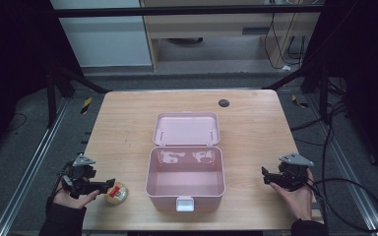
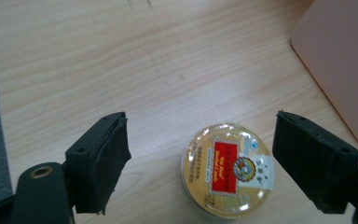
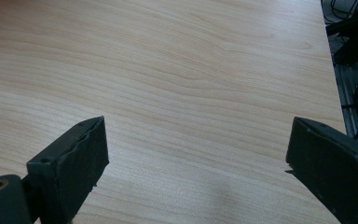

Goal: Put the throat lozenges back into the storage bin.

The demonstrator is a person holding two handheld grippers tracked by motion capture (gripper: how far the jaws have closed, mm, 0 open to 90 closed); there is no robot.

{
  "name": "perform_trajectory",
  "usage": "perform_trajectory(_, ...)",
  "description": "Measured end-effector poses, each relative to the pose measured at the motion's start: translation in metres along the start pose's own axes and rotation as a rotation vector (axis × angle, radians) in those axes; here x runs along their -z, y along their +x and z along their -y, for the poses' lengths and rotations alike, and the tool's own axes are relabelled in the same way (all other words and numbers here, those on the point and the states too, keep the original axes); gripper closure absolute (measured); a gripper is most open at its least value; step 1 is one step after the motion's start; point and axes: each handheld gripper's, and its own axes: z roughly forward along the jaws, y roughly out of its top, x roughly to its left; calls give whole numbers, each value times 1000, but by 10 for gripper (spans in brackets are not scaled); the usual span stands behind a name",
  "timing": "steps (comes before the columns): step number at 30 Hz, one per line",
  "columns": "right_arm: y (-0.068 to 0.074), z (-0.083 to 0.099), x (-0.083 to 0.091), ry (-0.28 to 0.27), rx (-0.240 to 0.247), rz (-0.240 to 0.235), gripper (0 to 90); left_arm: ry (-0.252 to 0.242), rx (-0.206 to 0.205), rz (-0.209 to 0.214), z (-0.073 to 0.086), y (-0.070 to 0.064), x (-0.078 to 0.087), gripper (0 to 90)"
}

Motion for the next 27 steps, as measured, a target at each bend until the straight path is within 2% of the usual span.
perform_trajectory(1, 0, 0, 0, 0, 0, 0, 59, 0, 0, 0, 0, 0, 0, 168)
perform_trajectory(6, 1, 0, -1, 6, 6, -5, 56, 64, -20, 6, 1, -3, -4, 161)
perform_trajectory(9, 2, 1, -2, 16, 7, -9, 54, 98, -18, 15, 2, -6, -7, 156)
perform_trajectory(13, 2, 2, -3, 18, 13, -15, 54, 119, -20, 14, 1, -7, -9, 153)
perform_trajectory(22, 4, 2, -6, 34, 27, -25, 50, 172, -31, 46, -1, -11, -13, 127)
perform_trajectory(27, 5, 3, -6, 39, 29, -29, 50, 168, -42, 63, -2, -12, -14, 126)
